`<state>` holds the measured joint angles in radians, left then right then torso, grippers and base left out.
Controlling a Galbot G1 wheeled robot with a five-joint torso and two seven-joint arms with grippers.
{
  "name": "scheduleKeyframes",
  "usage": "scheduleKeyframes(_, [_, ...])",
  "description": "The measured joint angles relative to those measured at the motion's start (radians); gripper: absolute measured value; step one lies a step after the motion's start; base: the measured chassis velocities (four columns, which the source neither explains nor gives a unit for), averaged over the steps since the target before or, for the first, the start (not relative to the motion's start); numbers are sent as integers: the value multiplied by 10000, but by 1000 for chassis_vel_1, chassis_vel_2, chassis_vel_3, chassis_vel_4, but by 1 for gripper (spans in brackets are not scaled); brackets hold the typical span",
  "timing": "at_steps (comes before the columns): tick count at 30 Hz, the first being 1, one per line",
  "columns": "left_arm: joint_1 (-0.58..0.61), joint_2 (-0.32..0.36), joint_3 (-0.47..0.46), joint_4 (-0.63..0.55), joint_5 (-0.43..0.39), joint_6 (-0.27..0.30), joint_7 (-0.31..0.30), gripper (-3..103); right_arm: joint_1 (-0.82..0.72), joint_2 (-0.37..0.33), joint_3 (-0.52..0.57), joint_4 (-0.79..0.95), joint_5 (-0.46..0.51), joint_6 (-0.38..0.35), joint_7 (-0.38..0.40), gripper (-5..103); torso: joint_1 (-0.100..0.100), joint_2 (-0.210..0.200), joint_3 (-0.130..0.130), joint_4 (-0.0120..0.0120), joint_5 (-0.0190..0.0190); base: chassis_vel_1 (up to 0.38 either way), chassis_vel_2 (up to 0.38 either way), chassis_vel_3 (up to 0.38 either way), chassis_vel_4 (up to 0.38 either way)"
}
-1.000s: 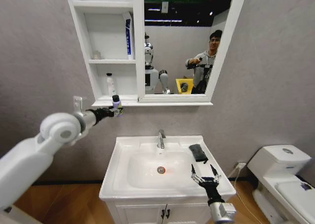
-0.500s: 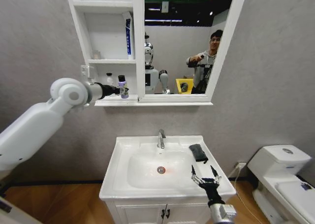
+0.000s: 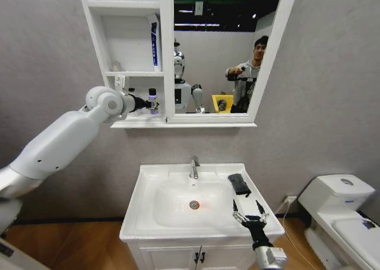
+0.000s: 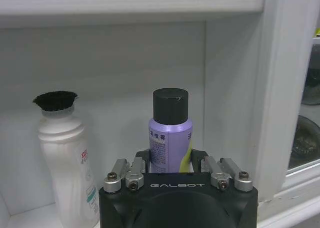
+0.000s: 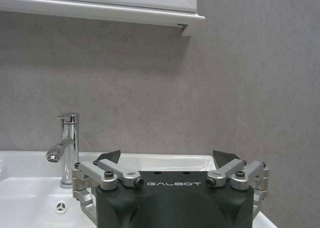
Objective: Move facial cleanser and shampoo from washbasin to cabinet, then wipe washbasin with towel.
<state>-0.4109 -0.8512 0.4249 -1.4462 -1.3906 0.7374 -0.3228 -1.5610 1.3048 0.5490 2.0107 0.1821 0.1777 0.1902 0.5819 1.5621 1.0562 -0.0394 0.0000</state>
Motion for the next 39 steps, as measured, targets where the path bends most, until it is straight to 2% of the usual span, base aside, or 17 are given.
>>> scheduleKeyframes(7, [168,-229,-46,530,285,-18,80,39,105,-1,-15,-83,45,0,5,100,0,0,-1,0,0,0,0,0,0])
scheduleKeyframes(10, [260,-216,-108,492,280,-39,67,42,140,2,-28,-138,46,-3,6,100,-1,1,-2,0,0,0,0,0,0])
scheduleKeyframes(12, [288,-205,-133,448,239,-32,63,45,159,5,-38,-170,46,-4,6,100,-1,0,-1,0,1,0,0,0,0])
scheduleKeyframes(14, [312,-148,-186,348,195,-30,49,57,172,20,-68,-208,38,-6,8,100,1,0,0,-3,-1,0,0,0,0])
scheduleKeyframes(15, [312,-148,-186,348,195,-30,49,57,172,20,-68,-208,38,-6,8,100,1,0,0,-3,-1,0,0,0,0])
scheduleKeyframes(17, [375,29,-317,54,46,-30,13,68,185,39,-96,-226,15,-10,8,100,-1,0,-1,-2,1,0,0,0,0])
scheduleKeyframes(18, [375,29,-317,54,46,-30,13,68,185,39,-96,-226,15,-10,8,100,-1,0,-1,-2,1,0,0,0,0])
scheduleKeyframes(21, [699,406,-621,-769,-170,-29,-267,84,225,57,-181,-256,-74,-32,13,100,0,0,0,-1,0,0,0,0,0])
scheduleKeyframes(26, [1235,883,-1116,-1760,-423,-27,-701,94,250,75,-253,-256,-123,-73,27,100,-1,0,-1,1,0,0,0,0,0])
scheduleKeyframes(28, [1996,1288,-1784,-2864,-399,-254,-980,99,269,99,-280,-241,-126,-99,83,100,0,1,-1,1,-2,0,0,0,0])
scheduleKeyframes(29, [1996,1288,-1784,-2864,-399,-254,-980,99,269,99,-280,-241,-126,-99,83,100,0,1,-1,1,-2,0,0,0,0])
scheduleKeyframes(32, [4036,1783,-3217,-4601,340,-865,-1397,100,291,115,-284,-190,-83,-144,156,100,-3,2,-3,0,1,0,0,0,0])
scheduleKeyframes(33, [4036,1783,-3217,-4601,340,-865,-1397,100,291,115,-284,-190,-83,-144,156,100,-3,2,-3,0,1,0,0,0,0])
scheduleKeyframes(34, [4905,1896,-3622,-5047,720,-1098,-1493,100,293,125,-268,-179,-65,-152,169,100,-3,1,-2,-1,1,0,0,0,0])
scheduleKeyframes(36, [7427,2003,-4815,-5910,2011,-1701,-1468,100,269,128,-201,-108,-19,-173,188,100,-2,1,-2,-2,-3,0,0,0,0])
scheduleKeyframes(37, [7427,2003,-4815,-5910,2011,-1701,-1468,100,269,128,-201,-108,-19,-173,188,100,-2,1,-2,-2,-3,0,0,0,0])
scheduleKeyframes(39, [10277,1803,-6329,-6554,3857,-2480,-1027,100,175,120,-108,-43,11,-185,199,100,-1,0,-1,-2,-5,0,0,0,0])
